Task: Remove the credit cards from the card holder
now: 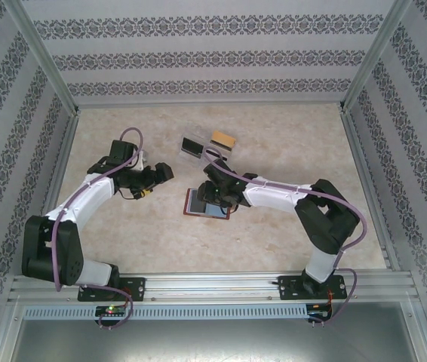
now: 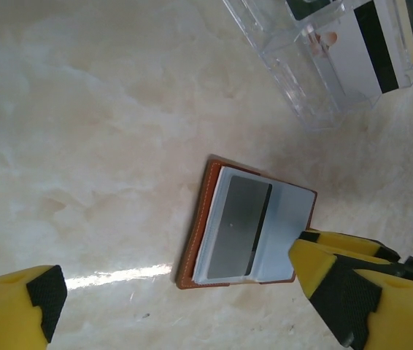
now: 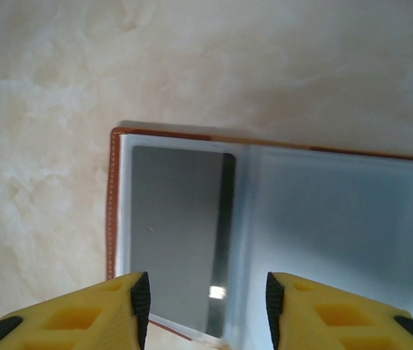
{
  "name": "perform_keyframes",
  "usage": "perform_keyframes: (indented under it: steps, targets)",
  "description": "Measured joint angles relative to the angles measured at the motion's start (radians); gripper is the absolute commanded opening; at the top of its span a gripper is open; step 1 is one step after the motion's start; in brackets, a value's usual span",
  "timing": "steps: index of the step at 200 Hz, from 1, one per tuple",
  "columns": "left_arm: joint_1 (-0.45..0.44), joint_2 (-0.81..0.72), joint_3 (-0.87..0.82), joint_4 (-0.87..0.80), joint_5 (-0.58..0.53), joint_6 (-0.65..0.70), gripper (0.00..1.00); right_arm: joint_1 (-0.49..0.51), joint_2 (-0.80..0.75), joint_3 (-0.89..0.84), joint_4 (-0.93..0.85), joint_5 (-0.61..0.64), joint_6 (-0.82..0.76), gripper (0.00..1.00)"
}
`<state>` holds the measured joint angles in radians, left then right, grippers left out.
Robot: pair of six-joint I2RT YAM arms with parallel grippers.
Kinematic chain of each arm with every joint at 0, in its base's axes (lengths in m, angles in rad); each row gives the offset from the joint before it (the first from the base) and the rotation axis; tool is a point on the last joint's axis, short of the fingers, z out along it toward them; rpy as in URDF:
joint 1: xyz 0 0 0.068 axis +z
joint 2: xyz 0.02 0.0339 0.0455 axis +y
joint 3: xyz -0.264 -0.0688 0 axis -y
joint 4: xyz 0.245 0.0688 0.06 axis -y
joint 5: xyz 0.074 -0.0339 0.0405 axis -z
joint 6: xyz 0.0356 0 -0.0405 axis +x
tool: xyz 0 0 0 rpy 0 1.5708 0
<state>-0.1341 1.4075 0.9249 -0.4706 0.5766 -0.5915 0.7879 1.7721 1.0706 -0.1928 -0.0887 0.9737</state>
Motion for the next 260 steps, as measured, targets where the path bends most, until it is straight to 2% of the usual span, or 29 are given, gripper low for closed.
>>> perform_keyframes:
  steps: [28,56,87,132,159,260]
  targets:
    - [-0.041,0.024,-0.006,0.041,0.019,-0.022,0.83,-0.001,0.020,0.000,0.047,-0.026,0.043,0.42]
    - [-0.080,0.070,-0.010,0.077,0.039,-0.042,0.73,-0.012,0.023,-0.012,0.082,-0.040,0.066,0.35]
    - [-0.122,0.138,-0.010,0.121,0.058,-0.063,0.60,-0.018,0.024,-0.039,0.090,-0.050,0.079,0.31]
    - [-0.194,0.231,0.005,0.150,0.068,-0.087,0.47,-0.027,0.038,-0.046,0.091,-0.059,0.081,0.27]
    - [-0.208,0.264,0.026,0.155,0.067,-0.096,0.37,-0.027,0.044,-0.047,0.093,-0.060,0.087,0.26]
    - [-0.214,0.362,0.054,0.169,0.067,-0.097,0.21,-0.040,0.045,-0.060,0.107,-0.082,0.087,0.23]
